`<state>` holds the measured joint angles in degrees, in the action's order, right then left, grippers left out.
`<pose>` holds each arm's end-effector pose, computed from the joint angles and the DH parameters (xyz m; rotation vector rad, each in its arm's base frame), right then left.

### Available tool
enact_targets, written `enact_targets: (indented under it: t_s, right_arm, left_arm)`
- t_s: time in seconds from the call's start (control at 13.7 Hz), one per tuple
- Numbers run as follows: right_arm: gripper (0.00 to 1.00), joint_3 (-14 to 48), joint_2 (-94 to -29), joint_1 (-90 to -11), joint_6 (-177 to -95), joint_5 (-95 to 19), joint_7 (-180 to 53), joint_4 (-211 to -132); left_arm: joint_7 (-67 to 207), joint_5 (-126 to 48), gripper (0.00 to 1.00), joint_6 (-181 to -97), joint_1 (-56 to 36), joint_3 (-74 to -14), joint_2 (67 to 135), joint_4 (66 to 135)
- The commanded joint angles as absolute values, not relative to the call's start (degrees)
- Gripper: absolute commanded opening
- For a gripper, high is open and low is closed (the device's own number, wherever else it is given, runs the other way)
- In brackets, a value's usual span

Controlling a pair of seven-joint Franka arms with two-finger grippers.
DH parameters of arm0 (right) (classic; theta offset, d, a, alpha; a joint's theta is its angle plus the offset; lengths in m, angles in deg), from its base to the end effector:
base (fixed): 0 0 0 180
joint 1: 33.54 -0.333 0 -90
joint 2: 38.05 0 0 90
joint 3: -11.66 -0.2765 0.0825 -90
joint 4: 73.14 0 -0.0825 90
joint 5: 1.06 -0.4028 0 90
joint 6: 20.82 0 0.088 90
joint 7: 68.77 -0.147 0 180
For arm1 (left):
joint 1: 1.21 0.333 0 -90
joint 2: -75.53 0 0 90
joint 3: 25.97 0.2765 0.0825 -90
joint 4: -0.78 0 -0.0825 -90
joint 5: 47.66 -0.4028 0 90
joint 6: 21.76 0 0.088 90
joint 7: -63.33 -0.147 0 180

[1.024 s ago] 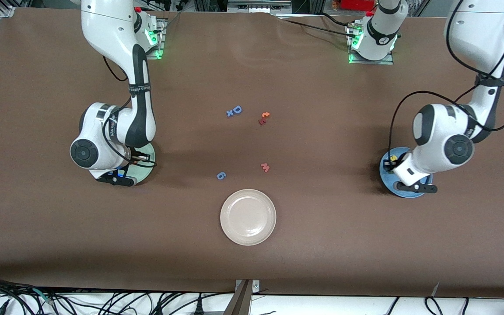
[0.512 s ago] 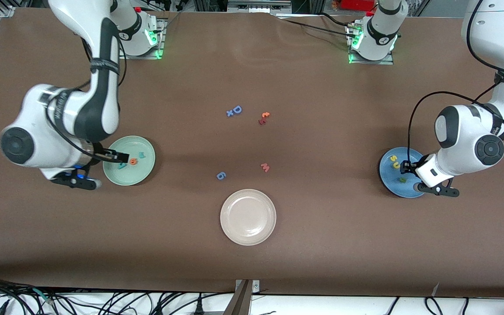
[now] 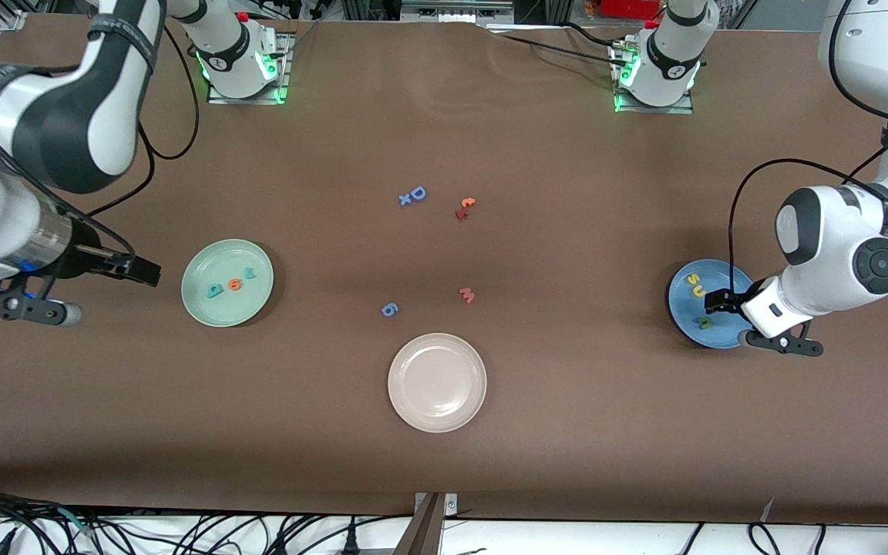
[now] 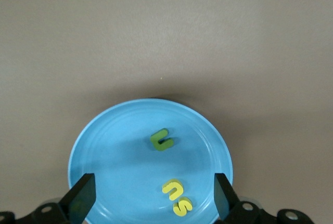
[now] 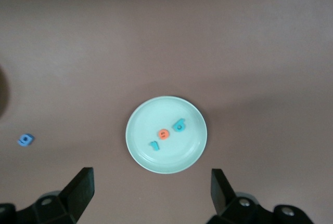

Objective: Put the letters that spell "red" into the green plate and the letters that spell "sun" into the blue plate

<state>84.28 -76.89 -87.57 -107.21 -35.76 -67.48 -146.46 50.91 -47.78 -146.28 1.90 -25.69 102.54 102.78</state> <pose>0.6599 0.0502 0.4681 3.0928 -0.2981 -0.0358 0.6391 0.0380 0.1990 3.1224 -0.2492 -0.1225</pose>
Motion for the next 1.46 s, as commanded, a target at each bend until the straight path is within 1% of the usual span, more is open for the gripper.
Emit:
enact_targets:
  t_s: [0.0,0.15,0.22,0.37,0.51,0.59,0.66,0.73,0.88,0.95,1.02,1.24,1.39]
  right_arm:
    - [0.99,85.57,-76.46,-86.28,-105.64,-39.03,-66.92,-143.72]
    - [0.99,86.19,-76.20,-84.27,-104.50,-39.47,-66.66,-143.63]
    - [0.99,86.11,-75.94,-82.86,-103.62,-41.47,-66.66,-143.54]
    - [0.99,85.76,-75.94,-79.70,-102.22,-45.00,-66.48,-141.88]
    - [1.00,84.88,-76.11,-76.88,-100.46,-47.46,-66.48,-139.77]
    - [1.00,82.96,-76.11,-75.66,-100.97,-47.91,-66.66,-139.76]
    - [1.00,79.55,-75.85,-73.29,-100.54,-47.39,-67.27,-139.24]
    - [1.00,76.82,-75.33,-71.88,-100.19,-46.08,-68.32,-137.32]
    - [1.00,72.34,-73.92,-70.81,-100.19,-38.90,-68.85,-136.07]
    - [1.00,68.13,-71.91,-69.68,-100.54,-33.55,-69.03,-135.63]
    - [1.00,60.95,-69.63,-66.97,-100.80,-27.67,-70.51,-135.63]
    - [1.00,34.51,-63.03,-53.81,-102.29,-8.16,-76.83,-135.81]
    - [1.00,19.82,-60.13,-44.32,-101.86,-2.40,-80.18,-136.15]
  left_arm:
    - [50.85,-49.59,1.00,-139.03,1.69,-26.06,104.53,94.85]
    - [50.85,-51.25,1.00,-135.16,1.25,-26.06,105.32,90.28]
    - [50.85,-51.52,1.00,-133.31,1.16,-26.14,105.33,88.78]
    - [51.20,-51.35,1.00,-129.45,-0.42,-25.97,105.06,86.75]
    - [51.37,-51.35,1.00,-128.46,-0.60,-25.97,103.32,86.48]
    - [51.81,-51.09,1.00,-128.46,-0.34,-26.06,101.48,87.09]
    - [52.34,-50.74,1.00,-127.42,-0.07,-25.97,99.72,87.61]
    - [53.91,-49.78,1.00,-126.45,0.10,-25.97,97.70,88.58]
    - [56.03,-49.15,1.00,-124.95,-0.42,-25.97,93.39,90.60]
    - [56.03,-49.07,1.00,-124.42,-0.51,-26.06,91.37,91.30]
    - [56.03,-49.06,1.00,-124.07,-0.51,-26.06,89.18,92.62]
    - [56.03,-49.06,1.00,-122.75,-0.51,-26.06,83.20,96.04]
    - [56.90,-49.15,1.00,-122.75,-2.34,-26.14,79.42,98.68]
